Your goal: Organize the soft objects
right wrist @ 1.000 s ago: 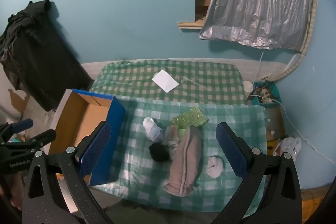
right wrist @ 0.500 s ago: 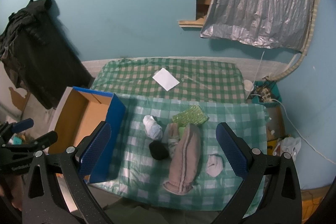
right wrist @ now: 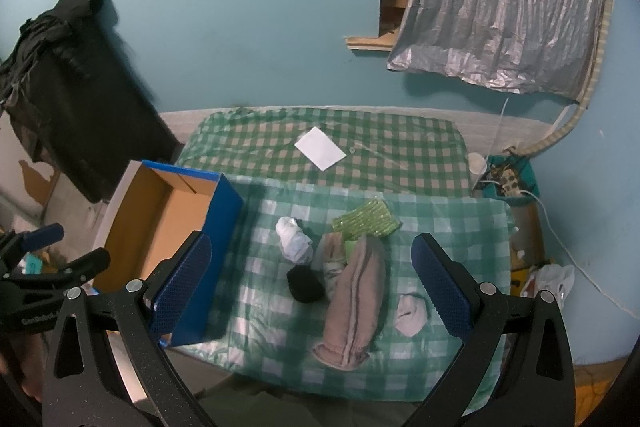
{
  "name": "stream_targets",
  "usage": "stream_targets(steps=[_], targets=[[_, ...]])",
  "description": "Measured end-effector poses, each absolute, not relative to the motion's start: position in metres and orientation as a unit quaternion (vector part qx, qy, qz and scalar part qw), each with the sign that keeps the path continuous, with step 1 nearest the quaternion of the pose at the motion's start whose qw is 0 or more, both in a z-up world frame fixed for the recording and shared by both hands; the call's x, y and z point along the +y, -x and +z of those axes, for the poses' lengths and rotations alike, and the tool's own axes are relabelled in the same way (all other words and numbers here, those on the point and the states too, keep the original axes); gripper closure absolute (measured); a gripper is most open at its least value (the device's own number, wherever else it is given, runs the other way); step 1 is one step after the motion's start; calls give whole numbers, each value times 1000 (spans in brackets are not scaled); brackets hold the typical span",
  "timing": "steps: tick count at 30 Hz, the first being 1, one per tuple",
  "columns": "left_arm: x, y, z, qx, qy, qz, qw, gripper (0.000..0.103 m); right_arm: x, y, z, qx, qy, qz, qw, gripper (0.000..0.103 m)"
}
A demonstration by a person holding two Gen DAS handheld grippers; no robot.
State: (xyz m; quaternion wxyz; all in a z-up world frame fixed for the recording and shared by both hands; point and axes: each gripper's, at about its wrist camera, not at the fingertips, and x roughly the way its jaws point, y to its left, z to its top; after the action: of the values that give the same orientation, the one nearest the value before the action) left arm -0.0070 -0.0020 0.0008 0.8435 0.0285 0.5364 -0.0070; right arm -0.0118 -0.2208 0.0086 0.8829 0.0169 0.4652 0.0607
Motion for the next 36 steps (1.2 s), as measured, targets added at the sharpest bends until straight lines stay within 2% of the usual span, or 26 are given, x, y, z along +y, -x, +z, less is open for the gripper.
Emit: stream_targets(steps=[36], targets=[[-7, 6, -3, 545, -28, -4, 838, 13, -219, 14, 3, 470, -16, 60, 881, 2]])
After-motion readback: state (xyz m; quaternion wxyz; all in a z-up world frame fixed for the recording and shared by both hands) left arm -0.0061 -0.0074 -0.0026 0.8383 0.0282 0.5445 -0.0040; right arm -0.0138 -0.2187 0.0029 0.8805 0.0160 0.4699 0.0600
